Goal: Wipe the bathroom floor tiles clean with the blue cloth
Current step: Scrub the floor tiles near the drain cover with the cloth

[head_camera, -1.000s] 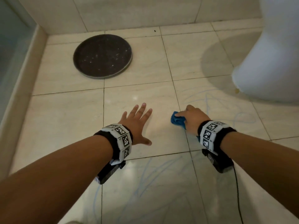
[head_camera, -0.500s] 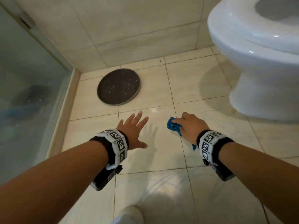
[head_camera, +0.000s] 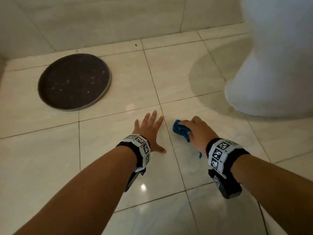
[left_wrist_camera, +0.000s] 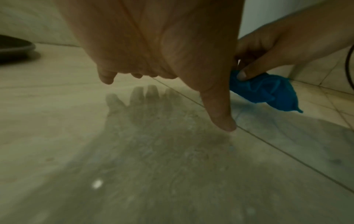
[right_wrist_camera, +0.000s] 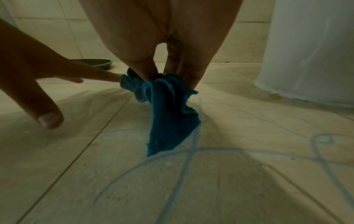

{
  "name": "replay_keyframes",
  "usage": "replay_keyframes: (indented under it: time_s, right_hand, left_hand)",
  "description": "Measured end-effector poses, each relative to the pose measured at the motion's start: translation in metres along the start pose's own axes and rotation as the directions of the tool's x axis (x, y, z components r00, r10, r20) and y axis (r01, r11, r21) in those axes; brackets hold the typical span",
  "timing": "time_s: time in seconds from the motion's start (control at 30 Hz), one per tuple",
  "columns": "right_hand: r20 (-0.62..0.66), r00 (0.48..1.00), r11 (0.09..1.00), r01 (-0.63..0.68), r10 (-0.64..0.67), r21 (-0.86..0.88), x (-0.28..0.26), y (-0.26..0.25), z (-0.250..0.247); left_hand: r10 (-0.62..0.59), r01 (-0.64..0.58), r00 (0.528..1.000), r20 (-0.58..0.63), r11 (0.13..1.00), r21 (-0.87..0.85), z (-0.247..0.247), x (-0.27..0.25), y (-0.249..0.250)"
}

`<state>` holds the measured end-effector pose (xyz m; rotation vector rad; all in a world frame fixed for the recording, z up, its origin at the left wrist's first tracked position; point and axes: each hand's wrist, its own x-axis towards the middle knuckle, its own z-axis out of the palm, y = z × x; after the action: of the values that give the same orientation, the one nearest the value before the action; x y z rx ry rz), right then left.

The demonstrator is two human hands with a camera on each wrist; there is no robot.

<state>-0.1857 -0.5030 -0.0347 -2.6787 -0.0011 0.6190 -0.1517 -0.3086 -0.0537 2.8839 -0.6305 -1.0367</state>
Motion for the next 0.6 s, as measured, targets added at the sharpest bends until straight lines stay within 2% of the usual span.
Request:
replay_keyframes:
  time_s: [0.13, 0.2, 0.27, 0.3, 0.37, 0.43, 0.47, 0.5, 0.53, 0.6]
  right_hand:
    - [-0.180, 0.984, 0.996, 0.002, 0.013, 0.087, 0.020, -0.006, 0.012]
    - [-0.154, 0.987, 0.996, 0.057, -0.044, 0.076, 0.026, -0.019, 0.022]
    - [-0.057, 0.981, 0.979, 0.180, -0.186, -0.095, 0.031, -0.028, 0.030]
    - [-0.046, 0.975, 0.968, 0.207, -0.216, -0.144, 0.036, -0.025, 0.028]
    - [-0.143, 0.979, 0.985, 0.127, -0.143, -0.118, 0.051, -0.009, 0.015]
    - [-0.284, 0.958, 0.999, -0.032, 0.028, -0.009, 0.061, 0.009, 0.008]
    - [-0.288, 0.956, 0.998, -0.057, 0.048, -0.024, 0.060, 0.008, 0.011]
    - [-0.245, 0.969, 0.995, -0.032, 0.008, -0.093, 0.058, 0.003, 0.017]
    - [-0.172, 0.982, 0.983, 0.049, -0.079, -0.175, 0.054, -0.005, 0.026]
    - [-0.029, 0.958, 0.917, 0.264, -0.285, -0.298, 0.045, -0.014, 0.035]
  left_hand:
    - [-0.050, 0.050, 0.998, 0.023, 0.999, 0.005, 0.019, 0.025, 0.002]
    - [-0.059, 0.059, 0.998, 0.013, 0.998, -0.002, 0.023, 0.027, 0.003]
    - [-0.060, 0.060, 0.998, 0.005, 0.998, -0.003, 0.023, 0.028, 0.002]
    - [-0.060, 0.060, 0.998, 0.009, 0.998, -0.009, 0.022, 0.028, 0.002]
    - [-0.060, 0.060, 0.998, 0.016, 0.998, -0.029, 0.021, 0.027, 0.001]
    - [-0.058, 0.058, 0.998, 0.018, 0.998, -0.040, 0.020, 0.026, 0.002]
    - [-0.058, 0.059, 0.998, 0.014, 0.997, -0.042, 0.020, 0.026, 0.002]
    - [-0.061, 0.061, 0.998, 0.008, 0.997, -0.040, 0.021, 0.025, 0.003]
    - [-0.063, 0.063, 0.998, 0.004, 0.997, -0.034, 0.021, 0.026, 0.003]
    - [-0.066, 0.066, 0.998, -0.002, 0.998, -0.025, 0.021, 0.026, 0.003]
